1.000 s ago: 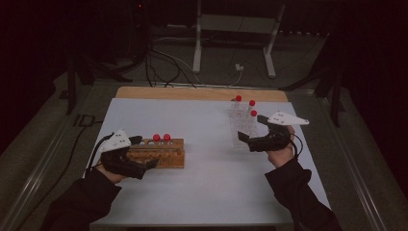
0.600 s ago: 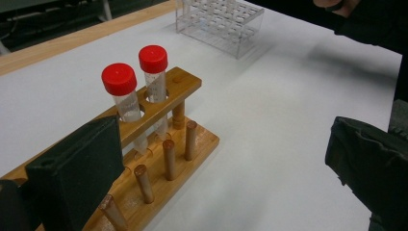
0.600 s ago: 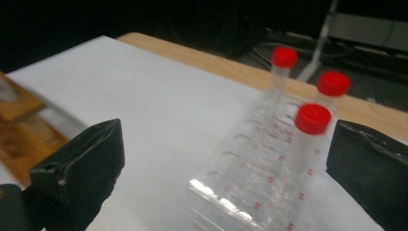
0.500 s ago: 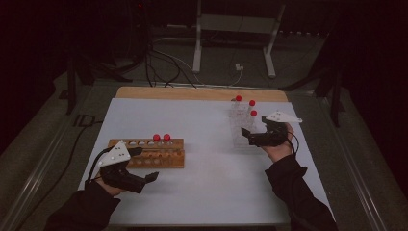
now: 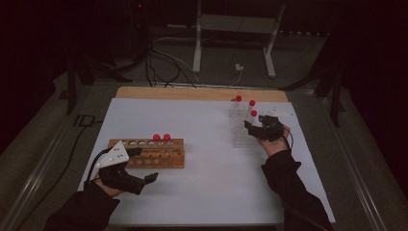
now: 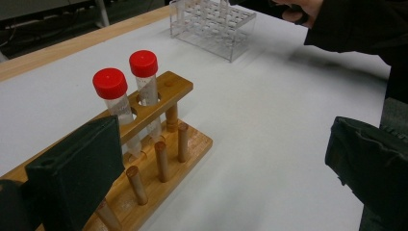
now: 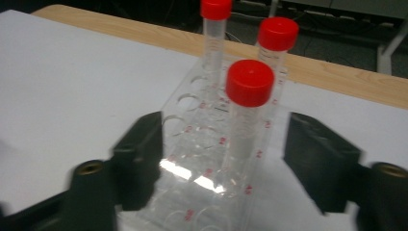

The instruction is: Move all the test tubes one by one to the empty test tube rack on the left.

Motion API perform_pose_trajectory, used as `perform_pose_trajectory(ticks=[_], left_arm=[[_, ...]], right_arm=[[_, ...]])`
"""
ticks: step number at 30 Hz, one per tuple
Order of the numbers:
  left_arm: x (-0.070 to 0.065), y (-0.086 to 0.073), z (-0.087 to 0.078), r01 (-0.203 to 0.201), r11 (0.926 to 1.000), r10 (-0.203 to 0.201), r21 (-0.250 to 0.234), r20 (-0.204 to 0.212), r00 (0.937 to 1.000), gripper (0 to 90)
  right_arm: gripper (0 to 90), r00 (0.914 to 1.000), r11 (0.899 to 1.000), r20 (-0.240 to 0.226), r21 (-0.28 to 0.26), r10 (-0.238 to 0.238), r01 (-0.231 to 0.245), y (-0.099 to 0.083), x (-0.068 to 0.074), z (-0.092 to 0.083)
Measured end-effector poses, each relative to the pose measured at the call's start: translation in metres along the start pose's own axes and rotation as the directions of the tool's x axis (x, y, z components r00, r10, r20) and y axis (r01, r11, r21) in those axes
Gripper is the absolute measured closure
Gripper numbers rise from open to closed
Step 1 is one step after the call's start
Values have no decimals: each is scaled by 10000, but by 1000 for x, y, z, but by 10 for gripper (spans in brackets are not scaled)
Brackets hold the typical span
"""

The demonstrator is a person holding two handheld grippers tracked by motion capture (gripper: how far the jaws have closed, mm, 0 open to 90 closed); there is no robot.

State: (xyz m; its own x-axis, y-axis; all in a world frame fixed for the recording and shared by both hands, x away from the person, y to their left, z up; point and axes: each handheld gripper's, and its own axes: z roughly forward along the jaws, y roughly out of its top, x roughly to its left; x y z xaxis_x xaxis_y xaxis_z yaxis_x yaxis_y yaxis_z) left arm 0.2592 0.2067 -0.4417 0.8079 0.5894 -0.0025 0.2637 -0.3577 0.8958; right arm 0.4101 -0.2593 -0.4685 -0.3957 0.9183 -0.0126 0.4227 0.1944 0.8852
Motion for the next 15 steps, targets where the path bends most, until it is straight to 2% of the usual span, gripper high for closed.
perform_pose_trajectory(ticks=[8, 15], left_arm=[[1, -1, 0, -4, 10000, 4, 61, -18, 10000, 4], [2, -1, 0, 20, 9999, -20, 102, 22, 10000, 5]], right_arm=[[570, 9996, 9997, 210, 179, 191, -195, -1, -4, 7], [682, 9994, 9993, 276, 292, 212, -220, -1, -5, 11]])
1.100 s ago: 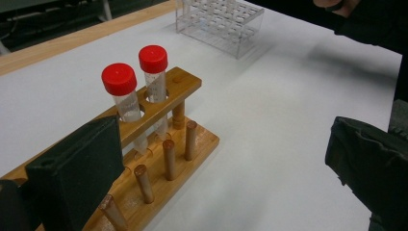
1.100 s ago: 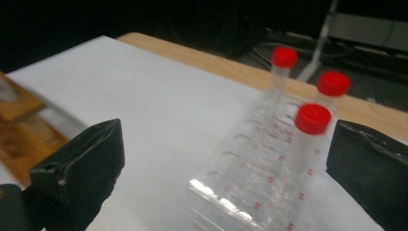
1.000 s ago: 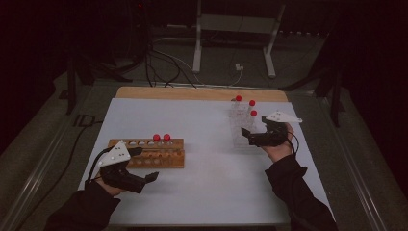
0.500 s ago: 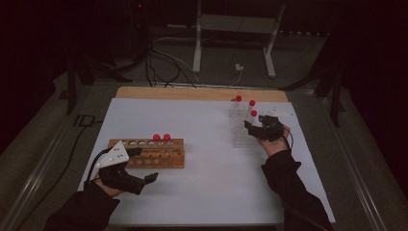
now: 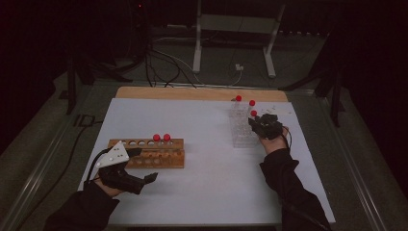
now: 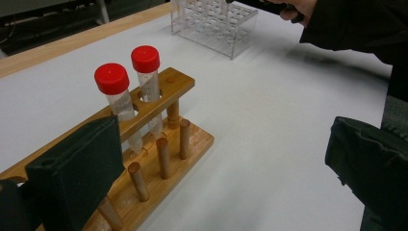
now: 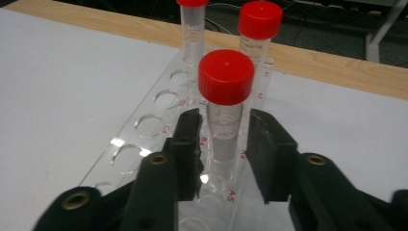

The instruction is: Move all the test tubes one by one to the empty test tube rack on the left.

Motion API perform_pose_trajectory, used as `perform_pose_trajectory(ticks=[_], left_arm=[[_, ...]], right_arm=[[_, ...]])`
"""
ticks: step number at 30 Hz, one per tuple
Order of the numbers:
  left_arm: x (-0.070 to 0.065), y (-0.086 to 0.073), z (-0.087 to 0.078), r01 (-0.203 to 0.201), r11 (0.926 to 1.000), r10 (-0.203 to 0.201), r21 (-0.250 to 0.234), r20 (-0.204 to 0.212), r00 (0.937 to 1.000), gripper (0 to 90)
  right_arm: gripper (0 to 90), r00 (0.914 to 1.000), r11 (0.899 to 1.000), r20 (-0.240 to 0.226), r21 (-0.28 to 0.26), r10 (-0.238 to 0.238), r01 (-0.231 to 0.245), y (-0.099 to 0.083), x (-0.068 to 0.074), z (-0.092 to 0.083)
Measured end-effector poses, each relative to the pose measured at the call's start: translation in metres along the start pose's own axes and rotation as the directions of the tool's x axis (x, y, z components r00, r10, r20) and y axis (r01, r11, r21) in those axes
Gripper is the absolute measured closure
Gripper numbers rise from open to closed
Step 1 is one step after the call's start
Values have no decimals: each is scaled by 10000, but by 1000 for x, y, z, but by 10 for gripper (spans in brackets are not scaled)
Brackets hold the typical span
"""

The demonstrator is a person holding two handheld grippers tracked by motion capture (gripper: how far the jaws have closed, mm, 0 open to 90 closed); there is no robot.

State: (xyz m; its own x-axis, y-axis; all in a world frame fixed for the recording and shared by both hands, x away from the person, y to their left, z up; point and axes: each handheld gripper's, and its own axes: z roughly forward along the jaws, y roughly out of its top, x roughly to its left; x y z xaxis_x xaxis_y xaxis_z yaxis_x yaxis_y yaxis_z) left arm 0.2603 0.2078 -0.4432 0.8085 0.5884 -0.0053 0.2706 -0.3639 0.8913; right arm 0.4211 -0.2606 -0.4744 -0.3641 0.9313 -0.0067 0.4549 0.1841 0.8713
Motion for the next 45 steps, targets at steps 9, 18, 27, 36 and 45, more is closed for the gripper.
perform_pose_trajectory(ticks=[9, 18, 27, 36, 45], left_arm=[[0, 0, 0, -7, 10000, 7, 25, -5, 10000, 4], [0, 0, 1, -30, 10000, 30, 53, 38, 10000, 5], [-1, 0, 1, -25, 10000, 24, 68, 151, 9999, 4], [-2, 4, 0, -45, 10000, 43, 76, 245, 9997, 5], [-7, 9, 2, -145, 9998, 139, 156, 374, 9992, 4]], right_arm=[[748, 9999, 10000, 97, 32, -65, 65, 1, 1, 1], [752, 9997, 9997, 53, -93, -219, 220, 10, 0, -6], [753, 9996, 9989, 46, -380, -273, 275, 22, 1, -19], [753, 9978, 9955, -40, -688, -657, 653, 35, 7, -35], [753, 9923, 9909, -631, -891, -1064, 1006, 42, 22, -49]])
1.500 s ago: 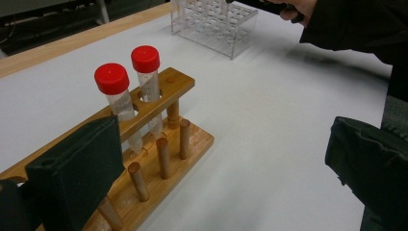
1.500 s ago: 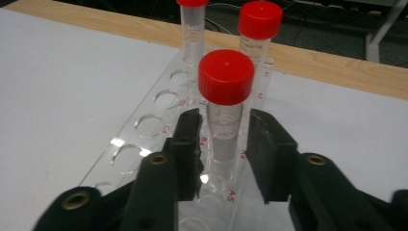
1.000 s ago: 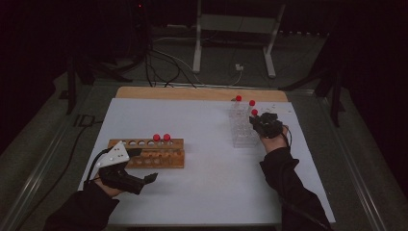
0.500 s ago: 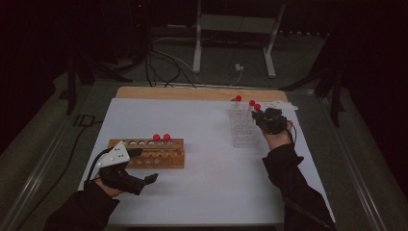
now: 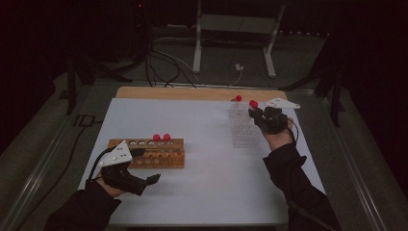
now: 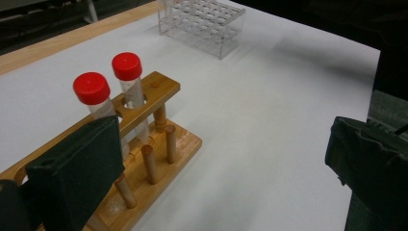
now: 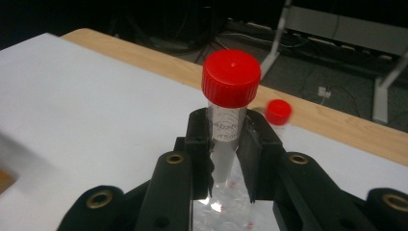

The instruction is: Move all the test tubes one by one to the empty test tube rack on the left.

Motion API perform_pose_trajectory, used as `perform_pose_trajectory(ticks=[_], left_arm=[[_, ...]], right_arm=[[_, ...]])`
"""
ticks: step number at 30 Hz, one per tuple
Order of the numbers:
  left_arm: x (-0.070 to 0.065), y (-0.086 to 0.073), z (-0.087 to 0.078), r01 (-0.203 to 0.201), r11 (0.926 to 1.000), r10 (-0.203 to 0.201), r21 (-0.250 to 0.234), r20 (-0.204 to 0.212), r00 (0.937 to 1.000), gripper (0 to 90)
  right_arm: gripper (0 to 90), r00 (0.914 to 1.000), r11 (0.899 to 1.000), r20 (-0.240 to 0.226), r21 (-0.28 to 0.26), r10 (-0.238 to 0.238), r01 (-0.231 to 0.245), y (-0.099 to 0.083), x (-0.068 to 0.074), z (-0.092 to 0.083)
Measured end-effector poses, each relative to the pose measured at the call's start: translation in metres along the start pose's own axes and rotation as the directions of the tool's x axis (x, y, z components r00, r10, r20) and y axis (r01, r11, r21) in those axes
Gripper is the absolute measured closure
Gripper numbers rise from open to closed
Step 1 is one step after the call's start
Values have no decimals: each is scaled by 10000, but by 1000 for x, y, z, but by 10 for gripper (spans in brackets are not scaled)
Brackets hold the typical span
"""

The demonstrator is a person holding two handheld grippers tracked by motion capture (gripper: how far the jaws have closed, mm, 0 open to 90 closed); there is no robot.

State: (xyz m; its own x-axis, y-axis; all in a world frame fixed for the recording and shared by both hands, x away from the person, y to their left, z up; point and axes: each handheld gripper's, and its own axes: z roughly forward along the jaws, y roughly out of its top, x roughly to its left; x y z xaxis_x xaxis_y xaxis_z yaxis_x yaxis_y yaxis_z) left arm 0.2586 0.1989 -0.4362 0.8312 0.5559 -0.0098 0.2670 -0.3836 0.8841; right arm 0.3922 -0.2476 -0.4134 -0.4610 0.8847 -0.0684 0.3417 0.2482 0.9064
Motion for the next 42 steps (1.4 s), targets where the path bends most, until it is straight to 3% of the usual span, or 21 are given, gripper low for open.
perform_pose_trajectory(ticks=[7, 18, 28, 42], left_arm=[[-3, 3, -2, -102, 9999, 103, -57, 111, 9999, 4], [-7, 5, 1, -126, 9999, 128, -82, 267, 9996, 5], [-12, 10, 4, -150, 9999, 152, -57, 441, 9989, 5], [-20, 18, 12, -440, 9990, 440, -15, 731, 9964, 5]], right_arm=[[754, 9956, 9989, -815, -87, -456, 450, 4, 26, -4], [753, 9688, 9901, -2065, -4, -1372, 1402, -5, 70, -14], [753, 9312, 9800, -3145, 129, -1844, 1984, -20, 106, -22], [753, 8655, 9622, -4354, -56, -2476, 2724, -31, 150, -36]])
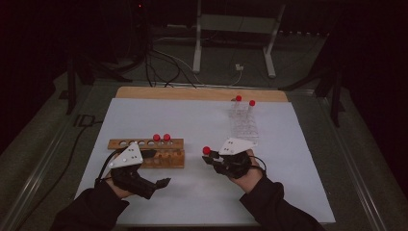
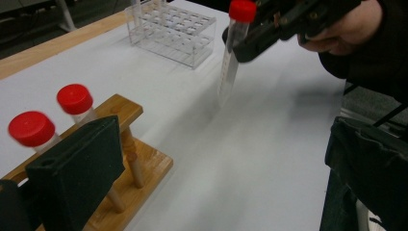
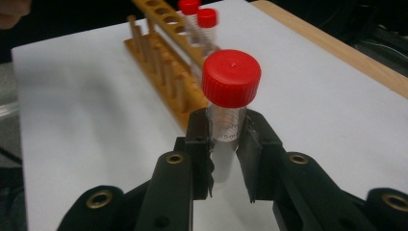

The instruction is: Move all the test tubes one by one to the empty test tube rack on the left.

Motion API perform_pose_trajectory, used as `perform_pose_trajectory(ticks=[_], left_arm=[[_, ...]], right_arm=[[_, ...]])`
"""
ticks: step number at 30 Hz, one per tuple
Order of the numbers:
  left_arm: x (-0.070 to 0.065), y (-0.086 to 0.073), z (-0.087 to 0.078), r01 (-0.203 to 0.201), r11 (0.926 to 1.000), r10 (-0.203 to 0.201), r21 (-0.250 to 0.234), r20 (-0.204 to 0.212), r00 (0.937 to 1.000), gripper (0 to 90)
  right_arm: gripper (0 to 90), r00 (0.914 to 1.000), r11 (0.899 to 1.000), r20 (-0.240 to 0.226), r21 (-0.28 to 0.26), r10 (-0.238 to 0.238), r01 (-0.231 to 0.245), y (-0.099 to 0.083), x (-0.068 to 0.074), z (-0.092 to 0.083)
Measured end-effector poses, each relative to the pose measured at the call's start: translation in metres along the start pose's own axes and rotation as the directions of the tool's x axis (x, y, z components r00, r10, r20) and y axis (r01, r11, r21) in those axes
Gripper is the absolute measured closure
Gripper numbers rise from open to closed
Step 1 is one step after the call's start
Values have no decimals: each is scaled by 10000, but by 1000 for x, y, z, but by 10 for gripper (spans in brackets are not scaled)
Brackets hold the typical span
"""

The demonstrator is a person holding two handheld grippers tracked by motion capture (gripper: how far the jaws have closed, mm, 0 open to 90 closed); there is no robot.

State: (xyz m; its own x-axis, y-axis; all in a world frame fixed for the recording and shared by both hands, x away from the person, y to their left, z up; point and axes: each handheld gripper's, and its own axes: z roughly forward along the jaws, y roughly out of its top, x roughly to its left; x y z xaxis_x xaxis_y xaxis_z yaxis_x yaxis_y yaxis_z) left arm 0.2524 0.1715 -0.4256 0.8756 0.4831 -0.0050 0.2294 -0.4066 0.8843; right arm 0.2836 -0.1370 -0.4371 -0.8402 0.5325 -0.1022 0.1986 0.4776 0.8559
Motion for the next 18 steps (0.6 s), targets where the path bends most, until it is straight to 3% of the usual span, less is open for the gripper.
perform_pose_trajectory(ticks=[8, 18], left_arm=[[-4, 7, 5, -96, 9999, 99, -131, 178, 9998, 5], [-11, 17, 12, -339, 9990, 356, -307, 547, 9979, 27]], right_arm=[[753, 9976, 9995, -629, 96, -293, 300, 0, 19, 6], [753, 9887, 9974, -1339, 146, -679, 705, 1, 39, 15]])
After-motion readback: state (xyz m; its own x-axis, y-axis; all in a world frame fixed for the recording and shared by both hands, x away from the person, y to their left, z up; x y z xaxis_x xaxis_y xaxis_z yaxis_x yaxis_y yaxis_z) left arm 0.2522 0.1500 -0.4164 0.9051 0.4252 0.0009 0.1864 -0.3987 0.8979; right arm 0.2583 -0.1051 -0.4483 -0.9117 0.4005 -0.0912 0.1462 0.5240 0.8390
